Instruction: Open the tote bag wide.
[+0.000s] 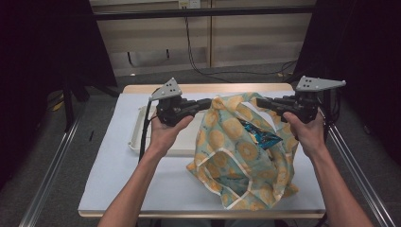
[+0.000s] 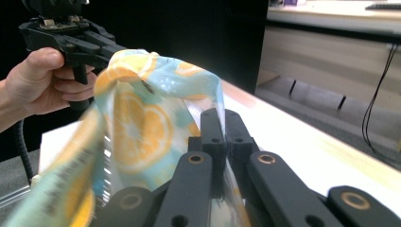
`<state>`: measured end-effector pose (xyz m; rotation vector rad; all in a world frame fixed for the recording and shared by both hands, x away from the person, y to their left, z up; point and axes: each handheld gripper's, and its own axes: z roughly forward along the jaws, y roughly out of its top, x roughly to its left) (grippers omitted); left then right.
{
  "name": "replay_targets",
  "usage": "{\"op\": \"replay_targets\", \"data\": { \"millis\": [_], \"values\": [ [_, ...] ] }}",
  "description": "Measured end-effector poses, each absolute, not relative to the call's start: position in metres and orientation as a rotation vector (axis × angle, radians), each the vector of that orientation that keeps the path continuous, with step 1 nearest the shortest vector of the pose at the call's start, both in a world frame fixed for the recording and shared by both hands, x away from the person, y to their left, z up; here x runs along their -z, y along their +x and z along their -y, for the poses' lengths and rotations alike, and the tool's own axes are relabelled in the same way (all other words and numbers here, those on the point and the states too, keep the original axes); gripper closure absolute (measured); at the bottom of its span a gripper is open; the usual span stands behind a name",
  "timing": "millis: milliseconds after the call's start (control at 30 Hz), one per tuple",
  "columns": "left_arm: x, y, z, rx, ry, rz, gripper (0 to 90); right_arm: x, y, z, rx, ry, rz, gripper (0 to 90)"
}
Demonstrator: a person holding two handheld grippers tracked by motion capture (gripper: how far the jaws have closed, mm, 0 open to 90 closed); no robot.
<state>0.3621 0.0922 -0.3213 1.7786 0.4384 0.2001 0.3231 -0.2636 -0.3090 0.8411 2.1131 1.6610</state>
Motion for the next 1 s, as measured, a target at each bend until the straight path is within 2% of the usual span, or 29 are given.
{"op": "replay_targets", "data": {
  "millis": [133, 267, 433, 633, 733, 1000],
  "values": [
    [0.342, 0.368, -0.092, -0.164, 1.824, -0.483, 90.0, 0.321, 0.328, 0.265, -1.627, 0.868, -2.147, 89.5],
    [0.367, 0.363, -0.09, -0.121, 1.912, -0.486, 90.0, 0.341, 0.328, 0.266, -1.6, 0.885, -2.202, 89.0],
    [0.38, 0.351, -0.095, -0.1, 1.954, -0.478, 90.0, 0.353, 0.324, 0.27, -1.602, 0.893, -2.225, 86.7],
    [0.403, 0.343, -0.106, -0.089, 2.009, -0.492, 90.0, 0.353, 0.311, 0.277, -1.572, 0.912, -2.18, 67.7],
    [0.409, 0.338, -0.11, -0.07, 2.014, -0.481, 90.0, 0.348, 0.295, 0.284, -1.568, 0.906, -2.143, 63.4],
    [0.419, 0.317, -0.127, -0.035, 2.021, -0.451, 90.0, 0.346, 0.25, 0.308, -1.526, 0.915, -2.101, 61.0]
  ]
}}
